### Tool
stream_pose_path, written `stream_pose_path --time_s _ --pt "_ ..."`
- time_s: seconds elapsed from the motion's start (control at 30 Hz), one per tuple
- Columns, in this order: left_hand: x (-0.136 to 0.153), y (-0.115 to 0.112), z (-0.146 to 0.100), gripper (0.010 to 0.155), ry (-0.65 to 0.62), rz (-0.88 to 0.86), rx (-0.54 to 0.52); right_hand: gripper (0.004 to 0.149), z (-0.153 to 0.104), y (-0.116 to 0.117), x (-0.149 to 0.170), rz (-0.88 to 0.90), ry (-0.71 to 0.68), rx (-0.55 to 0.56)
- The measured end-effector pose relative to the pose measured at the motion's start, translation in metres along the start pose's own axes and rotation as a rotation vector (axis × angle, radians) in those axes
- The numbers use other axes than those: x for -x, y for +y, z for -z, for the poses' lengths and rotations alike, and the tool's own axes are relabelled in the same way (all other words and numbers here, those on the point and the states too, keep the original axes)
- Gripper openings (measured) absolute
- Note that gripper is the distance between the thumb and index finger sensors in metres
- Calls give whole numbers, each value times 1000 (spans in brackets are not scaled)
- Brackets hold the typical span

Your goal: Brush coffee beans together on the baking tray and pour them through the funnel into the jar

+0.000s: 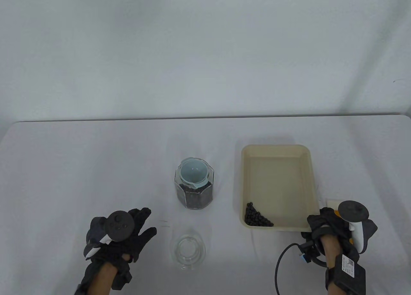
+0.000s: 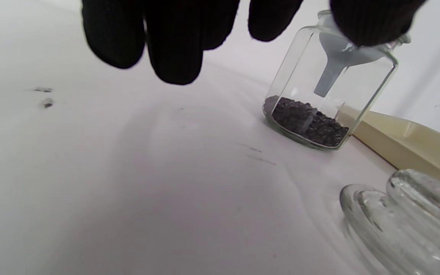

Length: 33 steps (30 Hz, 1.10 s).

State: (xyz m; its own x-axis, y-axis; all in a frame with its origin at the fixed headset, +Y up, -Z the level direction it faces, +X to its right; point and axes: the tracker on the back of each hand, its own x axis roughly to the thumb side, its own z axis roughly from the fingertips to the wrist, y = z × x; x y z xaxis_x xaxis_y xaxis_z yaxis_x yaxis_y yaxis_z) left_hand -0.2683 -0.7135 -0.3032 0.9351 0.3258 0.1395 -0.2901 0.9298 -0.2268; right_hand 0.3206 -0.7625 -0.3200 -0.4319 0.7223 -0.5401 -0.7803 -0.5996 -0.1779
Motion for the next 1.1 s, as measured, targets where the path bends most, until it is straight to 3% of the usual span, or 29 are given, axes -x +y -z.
stream_pose_path --time_s 0.3,0.53,0.8,1.1 --pt "0 0 0 74 -1 -2 3 32 -5 3 -3 175 -80 -25" --pt "1 0 1 74 -2 -11 -3 31 -22 -5 -31 203 -205 76" --pt "-1 -2 2 74 -9 2 7 30 -51 -26 -100 273 -298 140" --pt "-2 -2 2 74 -18 8 4 30 -79 -26 -178 235 -387 175"
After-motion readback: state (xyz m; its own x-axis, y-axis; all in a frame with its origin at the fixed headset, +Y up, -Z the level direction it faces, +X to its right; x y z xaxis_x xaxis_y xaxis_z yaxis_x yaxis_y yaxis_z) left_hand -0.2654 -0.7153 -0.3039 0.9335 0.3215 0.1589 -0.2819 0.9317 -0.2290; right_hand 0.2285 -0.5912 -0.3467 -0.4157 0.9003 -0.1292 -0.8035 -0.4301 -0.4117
